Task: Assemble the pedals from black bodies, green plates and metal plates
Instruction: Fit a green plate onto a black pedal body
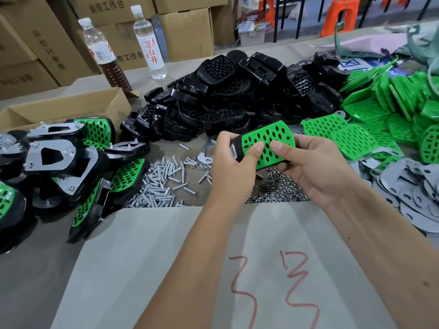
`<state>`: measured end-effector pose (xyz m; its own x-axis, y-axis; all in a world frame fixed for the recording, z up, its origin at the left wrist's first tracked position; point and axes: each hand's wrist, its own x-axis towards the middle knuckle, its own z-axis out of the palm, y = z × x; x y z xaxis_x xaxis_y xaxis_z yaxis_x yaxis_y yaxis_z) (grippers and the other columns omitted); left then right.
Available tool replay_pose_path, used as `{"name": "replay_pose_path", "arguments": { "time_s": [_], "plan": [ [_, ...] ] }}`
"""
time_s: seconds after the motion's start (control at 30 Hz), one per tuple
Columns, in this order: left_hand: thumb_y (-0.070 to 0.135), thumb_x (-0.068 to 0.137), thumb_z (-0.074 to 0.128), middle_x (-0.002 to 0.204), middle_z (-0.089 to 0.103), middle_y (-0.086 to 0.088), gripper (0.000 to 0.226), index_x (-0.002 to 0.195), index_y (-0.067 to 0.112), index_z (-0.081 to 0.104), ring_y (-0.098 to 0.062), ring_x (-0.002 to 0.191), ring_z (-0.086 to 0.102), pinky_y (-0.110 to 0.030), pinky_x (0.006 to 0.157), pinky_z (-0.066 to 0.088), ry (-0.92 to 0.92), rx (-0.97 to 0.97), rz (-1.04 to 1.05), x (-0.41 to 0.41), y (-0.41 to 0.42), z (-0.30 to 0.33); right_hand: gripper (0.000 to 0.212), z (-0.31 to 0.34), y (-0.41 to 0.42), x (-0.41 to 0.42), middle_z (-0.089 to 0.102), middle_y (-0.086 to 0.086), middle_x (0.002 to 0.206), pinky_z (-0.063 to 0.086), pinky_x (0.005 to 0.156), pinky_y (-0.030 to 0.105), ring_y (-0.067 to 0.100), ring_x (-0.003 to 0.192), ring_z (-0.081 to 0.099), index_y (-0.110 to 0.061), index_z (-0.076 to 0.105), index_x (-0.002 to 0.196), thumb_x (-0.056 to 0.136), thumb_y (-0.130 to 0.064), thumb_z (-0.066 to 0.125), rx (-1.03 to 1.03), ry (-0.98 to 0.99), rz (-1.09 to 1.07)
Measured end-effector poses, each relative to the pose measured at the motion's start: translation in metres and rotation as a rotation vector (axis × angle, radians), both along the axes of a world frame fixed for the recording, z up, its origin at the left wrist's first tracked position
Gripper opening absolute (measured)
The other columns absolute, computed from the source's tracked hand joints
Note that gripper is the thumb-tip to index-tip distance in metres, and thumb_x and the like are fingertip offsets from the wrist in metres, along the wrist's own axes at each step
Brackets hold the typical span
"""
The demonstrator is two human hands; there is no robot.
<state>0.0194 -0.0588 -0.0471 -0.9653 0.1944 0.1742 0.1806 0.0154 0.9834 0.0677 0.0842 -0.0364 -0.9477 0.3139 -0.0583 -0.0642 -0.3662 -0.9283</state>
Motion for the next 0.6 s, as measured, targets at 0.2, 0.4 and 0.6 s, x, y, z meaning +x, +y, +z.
{"name": "replay_pose_path", "arguments": {
  "time_s": [0.2,0.4,0.6],
  "plan": [
    [0.010,0.094,0.076,0.098,0.072,-0.014,0.018,0.104,0.006,0.061,-0.021,0.073,0.068,-0.031,0.054,0.053,-0.257,0.306,-0.093,0.008,-0.005,0.014,0.036,0.004,0.008,0.006,0.076,0.014,0.111,0.051,0.060,0.017,0.015,0.088,0.071,0.002,0.071,0.116,0.084,-0.014,0.071,-0.042,0.094,0.161],
    [0.005,0.092,0.076,0.085,0.072,-0.005,0.015,0.101,0.005,0.063,-0.016,0.073,0.069,-0.023,0.048,0.049,-0.254,0.292,-0.048,0.006,-0.005,0.016,0.038,0.006,0.002,0.005,0.077,0.018,0.112,0.063,0.088,0.040,0.030,0.102,0.075,-0.002,0.072,0.115,0.081,-0.019,0.075,0.072,0.095,0.076],
    [0.004,0.091,0.078,0.085,0.072,-0.006,0.016,0.097,0.008,0.064,-0.018,0.076,0.070,-0.023,0.050,0.051,-0.188,0.255,-0.065,0.008,-0.004,0.014,0.039,0.010,0.004,0.005,0.073,0.023,0.108,0.063,0.077,0.037,0.028,0.093,0.074,0.006,0.068,0.119,0.086,-0.015,0.068,-0.030,0.135,0.056]
  ]
}}
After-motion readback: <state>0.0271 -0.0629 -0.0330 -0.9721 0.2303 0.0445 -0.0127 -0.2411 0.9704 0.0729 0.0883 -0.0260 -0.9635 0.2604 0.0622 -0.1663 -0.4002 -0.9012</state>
